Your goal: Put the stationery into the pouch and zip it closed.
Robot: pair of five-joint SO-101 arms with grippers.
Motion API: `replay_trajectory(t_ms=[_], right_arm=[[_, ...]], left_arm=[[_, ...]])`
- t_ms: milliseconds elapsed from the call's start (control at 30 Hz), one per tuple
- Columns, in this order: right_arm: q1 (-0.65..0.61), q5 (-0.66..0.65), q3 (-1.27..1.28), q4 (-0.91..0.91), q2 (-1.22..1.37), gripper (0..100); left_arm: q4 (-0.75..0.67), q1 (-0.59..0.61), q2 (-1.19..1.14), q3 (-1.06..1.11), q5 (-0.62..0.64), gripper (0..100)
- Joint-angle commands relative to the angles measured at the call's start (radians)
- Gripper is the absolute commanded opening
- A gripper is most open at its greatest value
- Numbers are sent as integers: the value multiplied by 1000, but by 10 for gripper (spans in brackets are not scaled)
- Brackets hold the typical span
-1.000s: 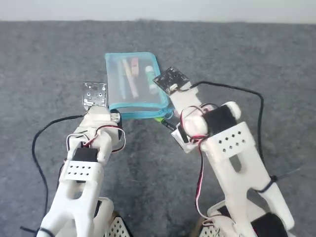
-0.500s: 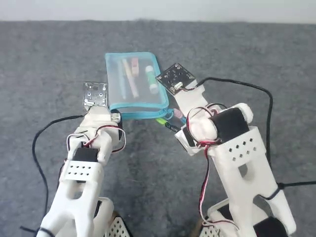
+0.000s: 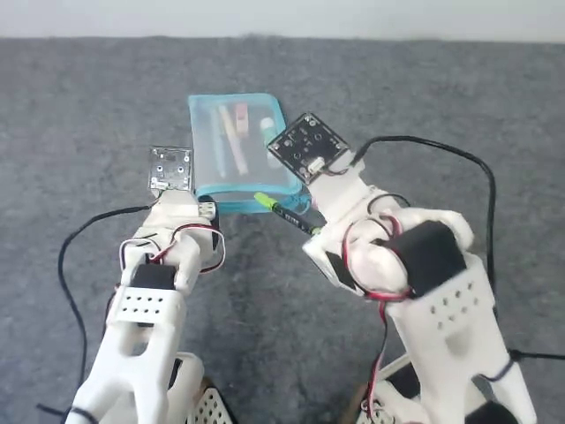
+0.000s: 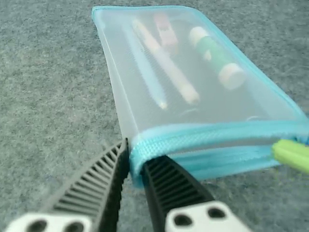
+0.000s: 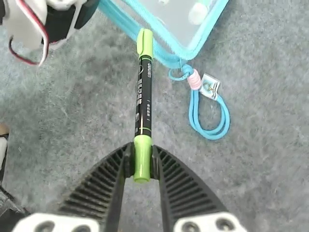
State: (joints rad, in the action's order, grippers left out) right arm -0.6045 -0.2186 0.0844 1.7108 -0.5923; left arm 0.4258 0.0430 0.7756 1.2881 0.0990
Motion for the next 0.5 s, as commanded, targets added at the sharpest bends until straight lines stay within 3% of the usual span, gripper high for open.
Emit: replay_trajectory(t_ms=[0,467], right_arm=[[-7,15,-3,-67,47,6],[-5,80,8,-179,177,6]], left_arm=[[-41,-12,3,-15,-17,12],[-41,-12,5,-15,-17,12]])
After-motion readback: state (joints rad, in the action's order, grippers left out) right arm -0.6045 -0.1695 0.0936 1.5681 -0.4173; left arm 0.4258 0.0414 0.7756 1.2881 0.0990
